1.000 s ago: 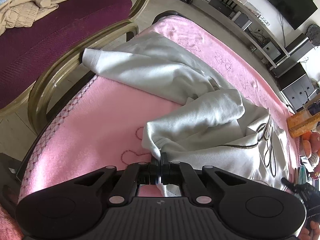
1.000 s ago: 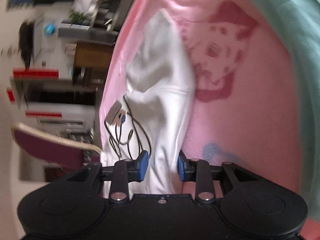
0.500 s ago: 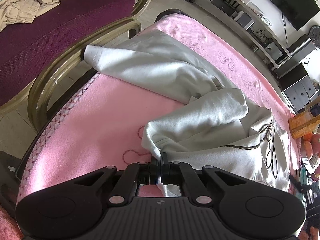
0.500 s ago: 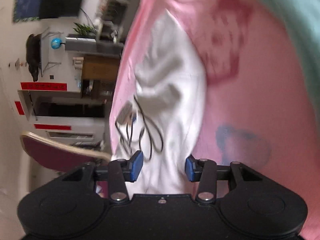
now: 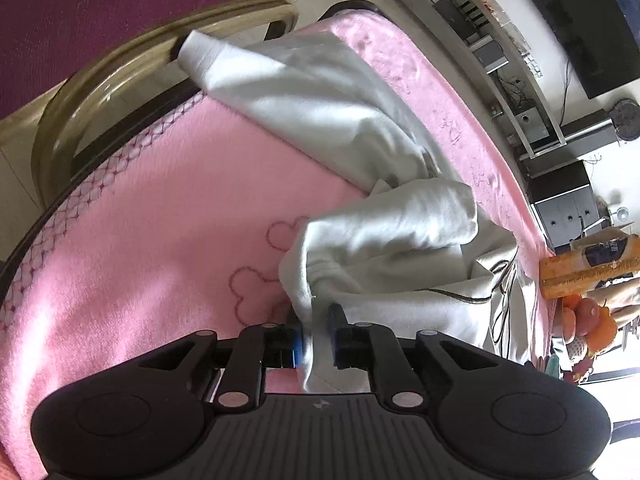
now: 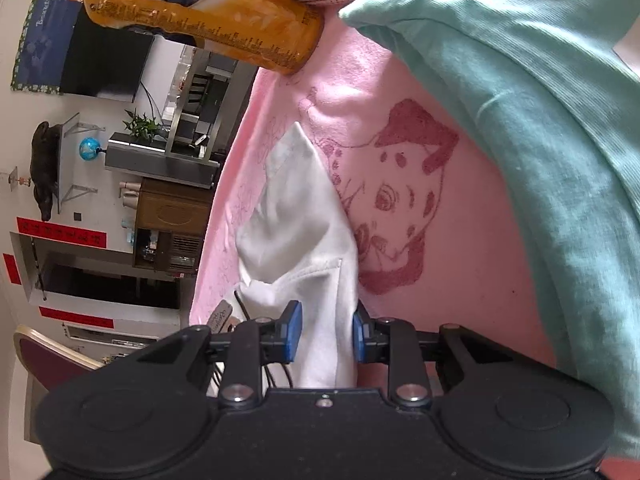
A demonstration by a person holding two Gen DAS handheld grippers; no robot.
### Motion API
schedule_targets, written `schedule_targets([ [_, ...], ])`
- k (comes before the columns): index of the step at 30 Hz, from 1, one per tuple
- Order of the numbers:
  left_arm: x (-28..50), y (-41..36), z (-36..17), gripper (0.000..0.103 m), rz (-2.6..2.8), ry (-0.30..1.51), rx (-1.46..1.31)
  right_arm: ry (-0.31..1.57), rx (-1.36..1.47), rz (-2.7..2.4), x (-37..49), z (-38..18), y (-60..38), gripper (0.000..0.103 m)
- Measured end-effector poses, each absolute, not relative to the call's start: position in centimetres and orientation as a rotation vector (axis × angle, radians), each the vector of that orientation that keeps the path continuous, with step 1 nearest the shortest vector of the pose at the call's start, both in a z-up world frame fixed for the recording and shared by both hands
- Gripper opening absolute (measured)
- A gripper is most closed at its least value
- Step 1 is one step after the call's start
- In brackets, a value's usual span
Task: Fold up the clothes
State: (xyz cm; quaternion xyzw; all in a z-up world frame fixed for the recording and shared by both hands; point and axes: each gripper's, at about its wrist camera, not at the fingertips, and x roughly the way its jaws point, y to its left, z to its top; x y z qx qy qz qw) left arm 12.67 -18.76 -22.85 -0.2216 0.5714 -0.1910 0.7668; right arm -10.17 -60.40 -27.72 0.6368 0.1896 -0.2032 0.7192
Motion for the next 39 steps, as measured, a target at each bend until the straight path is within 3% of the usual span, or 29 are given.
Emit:
schedule_targets([
  [2, 12.6, -18.7, -22.9, 0.008, -0.414, 1.24, -0.488, 0.412, 1.41, -0.459, -10.2, -27.7, -60.5, 0.026],
  [3, 12.5, -18.7, -23.0, 0.003, -0.412, 1.241, -0.49, 0.409, 1.411, -0.464, -10.2, -27.8, -60.5, 0.025],
  [6, 12.4, -18.6, -22.9, 0.0, -0.407, 1.253, -0.494, 0.407, 1.392, -0.487, -10.3, -27.4, -60.4, 0.007],
  [15, 11.1, -18.2, -17.2, 0.0, -0.523, 1.175, -0.543, 0.383, 1.261, -0.505, -10.8, -21.6, -58.4, 0.003],
  [21, 12.3, -17.5, -5.7, 0.0, -0.592, 0.948, -0.605, 0.299, 1.177, -0.467, -11.6, -10.7, -57.2, 0.002],
  [25, 8.5, -14.1, 5.2, 0.0, -0.651, 0.604, -0.654, 0.074, 1.042, -0.382, -15.1, 1.0, -54.6, 0.002],
  [28, 5.0, -11.5, 10.2, 0.0, -0.654, 0.421, -0.673, -0.128, 0.89, -0.328, -19.9, 8.1, -51.0, 0.002],
  [33, 3.0, -9.8, 12.4, 0.0, -0.638, 0.422, -0.7, -0.031, 0.889, -0.345, -22.4, 10.4, -48.7, 0.002],
  [39, 0.8, -8.0, 14.3, 0.0, -0.655, 0.36, -0.714, -0.12, 0.808, -0.325, -27.4, 12.8, -46.2, 0.002],
])
